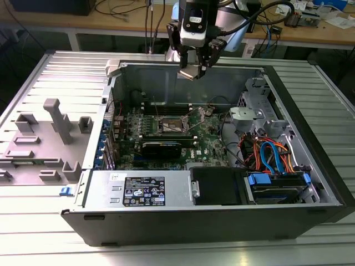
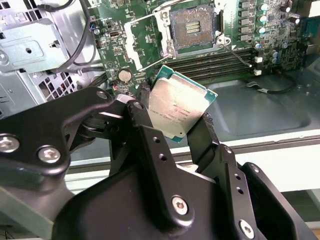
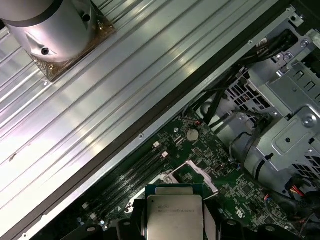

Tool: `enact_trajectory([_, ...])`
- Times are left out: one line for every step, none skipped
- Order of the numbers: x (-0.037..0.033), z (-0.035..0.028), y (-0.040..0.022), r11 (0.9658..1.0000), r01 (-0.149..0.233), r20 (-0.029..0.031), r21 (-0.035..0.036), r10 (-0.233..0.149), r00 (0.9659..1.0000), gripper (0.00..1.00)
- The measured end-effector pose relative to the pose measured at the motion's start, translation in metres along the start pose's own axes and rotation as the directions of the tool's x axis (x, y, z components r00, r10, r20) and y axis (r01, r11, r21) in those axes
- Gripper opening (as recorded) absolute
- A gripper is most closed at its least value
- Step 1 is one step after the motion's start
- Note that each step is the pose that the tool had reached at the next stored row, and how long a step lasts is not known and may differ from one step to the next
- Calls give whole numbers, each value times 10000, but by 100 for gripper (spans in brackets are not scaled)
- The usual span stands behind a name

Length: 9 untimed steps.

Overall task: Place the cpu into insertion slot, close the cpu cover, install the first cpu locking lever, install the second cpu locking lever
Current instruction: 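Place the cpu into insertion slot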

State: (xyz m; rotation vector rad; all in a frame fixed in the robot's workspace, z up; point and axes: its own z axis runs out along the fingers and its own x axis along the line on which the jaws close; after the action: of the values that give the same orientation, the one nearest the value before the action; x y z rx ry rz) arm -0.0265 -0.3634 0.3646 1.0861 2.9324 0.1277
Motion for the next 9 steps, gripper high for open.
enact_trajectory([0, 0, 0, 10000, -1, 0, 0, 1, 10000, 54])
enact_trajectory([0, 0, 0, 10000, -1, 0, 0, 1, 10000, 54])
enact_trajectory([0, 0, 0, 10000, -2, 0, -1, 2, 10000, 54])
enact_trajectory([0, 0, 0, 10000, -1, 0, 0, 1, 10000, 54])
enact_trajectory([0, 0, 0, 10000, -2, 0, -1, 2, 10000, 54])
enact_trajectory([0, 0, 0, 10000, -7, 0, -1, 7, 10000, 54])
enact_trajectory([0, 0, 0, 10000, -16, 1, -1, 16, 10000, 54])
enact_trajectory([0, 0, 0, 10000, -34, 3, 0, 34, 10000, 54])
enact_trajectory([-1, 1, -2, 9999, -125, 10, -2, 125, 9999, 54])
